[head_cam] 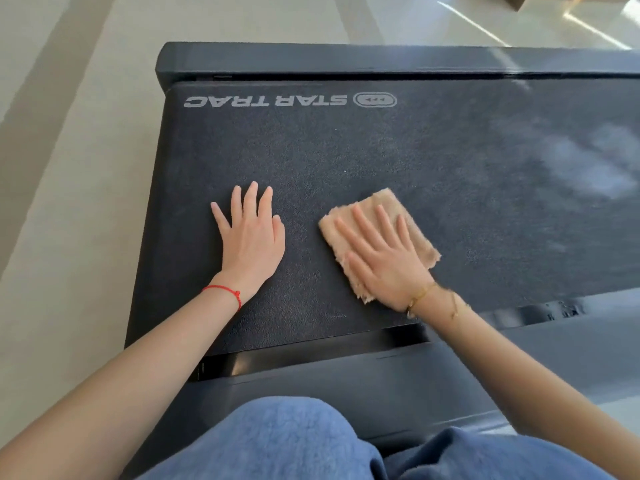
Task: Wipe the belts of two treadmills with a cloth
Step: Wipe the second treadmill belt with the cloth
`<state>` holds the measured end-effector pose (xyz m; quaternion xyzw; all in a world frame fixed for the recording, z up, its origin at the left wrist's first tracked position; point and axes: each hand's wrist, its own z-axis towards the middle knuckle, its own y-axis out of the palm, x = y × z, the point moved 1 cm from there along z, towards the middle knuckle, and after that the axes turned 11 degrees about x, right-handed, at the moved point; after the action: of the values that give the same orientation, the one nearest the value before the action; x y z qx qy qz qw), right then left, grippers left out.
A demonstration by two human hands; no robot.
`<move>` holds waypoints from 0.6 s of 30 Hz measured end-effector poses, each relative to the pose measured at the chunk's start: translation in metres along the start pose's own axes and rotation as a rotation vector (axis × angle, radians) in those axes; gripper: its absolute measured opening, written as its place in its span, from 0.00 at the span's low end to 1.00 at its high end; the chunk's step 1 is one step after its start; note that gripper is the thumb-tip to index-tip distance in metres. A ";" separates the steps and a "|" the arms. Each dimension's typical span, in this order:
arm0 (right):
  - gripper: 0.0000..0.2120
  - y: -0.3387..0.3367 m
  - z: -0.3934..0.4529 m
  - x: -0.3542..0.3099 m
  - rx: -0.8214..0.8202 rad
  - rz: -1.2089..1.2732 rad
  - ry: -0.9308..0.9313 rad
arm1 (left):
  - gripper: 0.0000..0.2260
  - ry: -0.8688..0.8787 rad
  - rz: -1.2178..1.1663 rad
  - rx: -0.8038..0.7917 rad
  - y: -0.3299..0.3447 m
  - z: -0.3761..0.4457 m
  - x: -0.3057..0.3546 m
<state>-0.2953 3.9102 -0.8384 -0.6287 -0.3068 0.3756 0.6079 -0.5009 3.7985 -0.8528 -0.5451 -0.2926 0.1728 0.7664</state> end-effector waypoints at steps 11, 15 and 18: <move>0.25 -0.004 -0.028 0.057 0.028 0.033 -0.087 | 0.24 -0.003 -0.021 -0.018 0.020 0.038 0.044; 0.25 -0.011 0.040 0.111 0.024 0.042 0.166 | 0.24 -0.035 0.000 0.001 0.027 0.045 0.059; 0.25 -0.009 0.060 0.108 0.024 0.037 0.170 | 0.24 -0.073 0.020 0.028 0.032 0.045 0.064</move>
<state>-0.2887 4.0338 -0.8391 -0.6564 -0.2381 0.3358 0.6322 -0.4790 3.8802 -0.8559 -0.5308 -0.3122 0.2043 0.7609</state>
